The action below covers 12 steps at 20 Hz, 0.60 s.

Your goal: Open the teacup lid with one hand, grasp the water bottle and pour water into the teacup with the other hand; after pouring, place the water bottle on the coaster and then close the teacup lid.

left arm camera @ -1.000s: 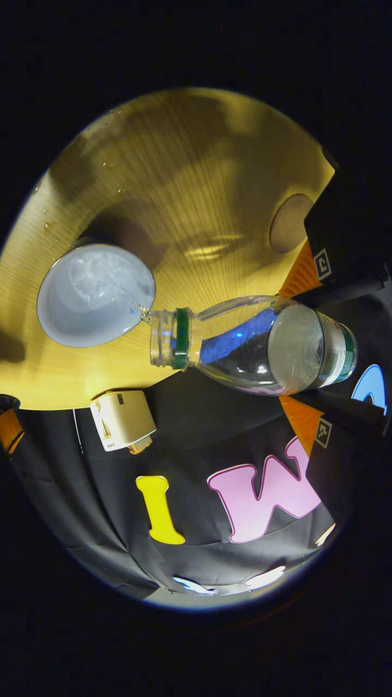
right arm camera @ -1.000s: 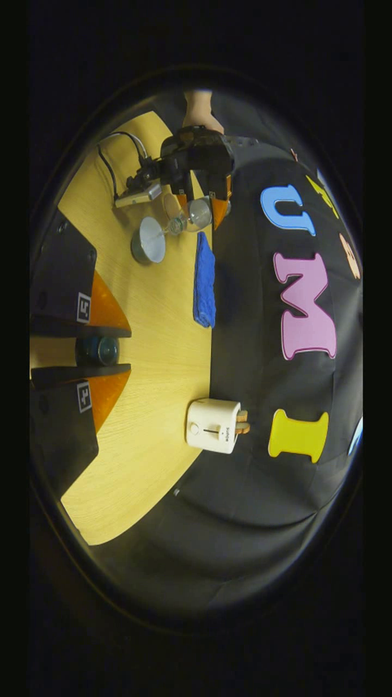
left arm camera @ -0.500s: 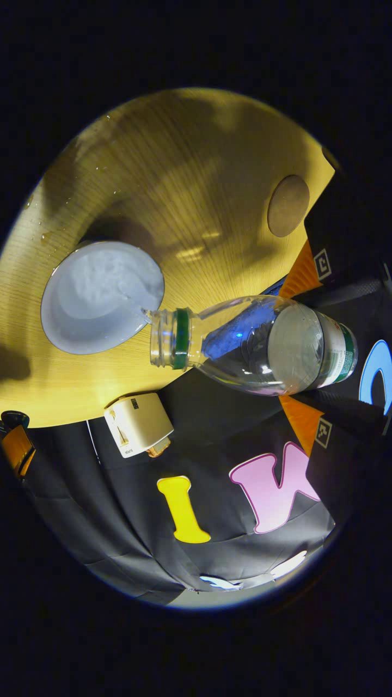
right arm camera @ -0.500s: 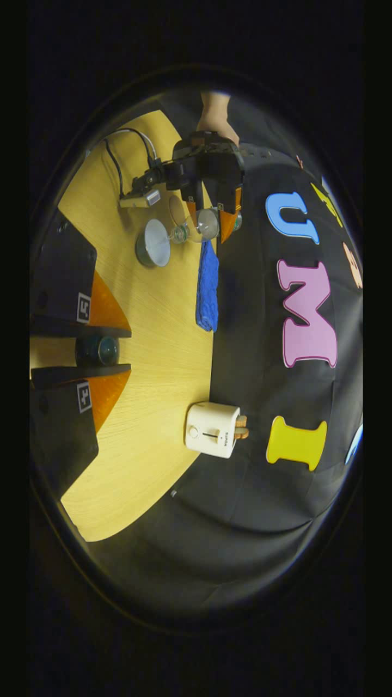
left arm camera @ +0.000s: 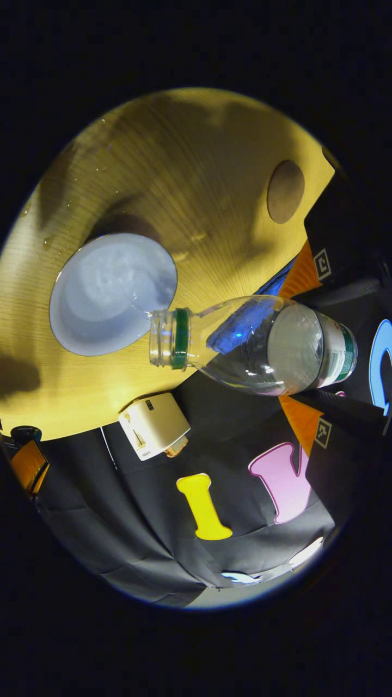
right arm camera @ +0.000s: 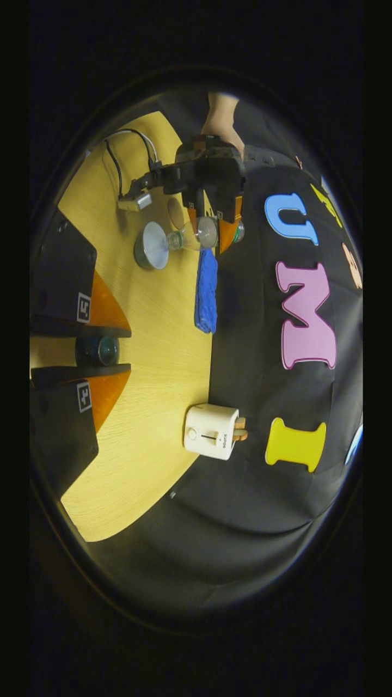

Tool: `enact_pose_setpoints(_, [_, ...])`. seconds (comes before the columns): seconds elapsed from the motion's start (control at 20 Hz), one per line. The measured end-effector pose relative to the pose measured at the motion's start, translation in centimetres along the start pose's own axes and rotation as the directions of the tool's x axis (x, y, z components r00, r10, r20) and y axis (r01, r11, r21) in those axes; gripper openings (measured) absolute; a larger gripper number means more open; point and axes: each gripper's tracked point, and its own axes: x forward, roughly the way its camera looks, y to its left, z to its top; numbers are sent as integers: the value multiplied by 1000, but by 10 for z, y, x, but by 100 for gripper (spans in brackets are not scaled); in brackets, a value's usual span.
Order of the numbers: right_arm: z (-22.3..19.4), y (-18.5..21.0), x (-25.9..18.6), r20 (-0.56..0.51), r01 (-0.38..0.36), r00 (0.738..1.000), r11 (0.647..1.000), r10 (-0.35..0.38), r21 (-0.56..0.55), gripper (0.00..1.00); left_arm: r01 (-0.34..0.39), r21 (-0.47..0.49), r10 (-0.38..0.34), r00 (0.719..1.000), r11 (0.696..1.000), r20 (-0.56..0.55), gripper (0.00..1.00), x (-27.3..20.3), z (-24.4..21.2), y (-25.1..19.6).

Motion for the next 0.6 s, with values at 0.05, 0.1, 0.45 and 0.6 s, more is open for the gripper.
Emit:
enact_pose_setpoints(0.05, [0, 3, 0, -1, -6, 1000, 1000, 6, 4, 24, -2, 11, 2, 1000, 1000, 4, 76, 1, 0, 0])
enact_pose_setpoints(0.1, [0, 4, 0, -2, -10, 1000, 1000, 10, 4, 19, -8, 27, 8, 1000, 1000, 12, 76, 0, 1, 2])
enact_pose_setpoints(0.45, [3, 1, 1, 3, 5, 1000, 1000, -5, 5, 24, -2, 34, 2, 1000, 999, 13, 76, 0, -1, -1])
enact_pose_setpoints(0.6, [4, -1, 0, 3, 15, 1000, 1000, -15, 5, 24, -5, 26, 5, 1000, 1000, 16, 76, 0, -1, 0])
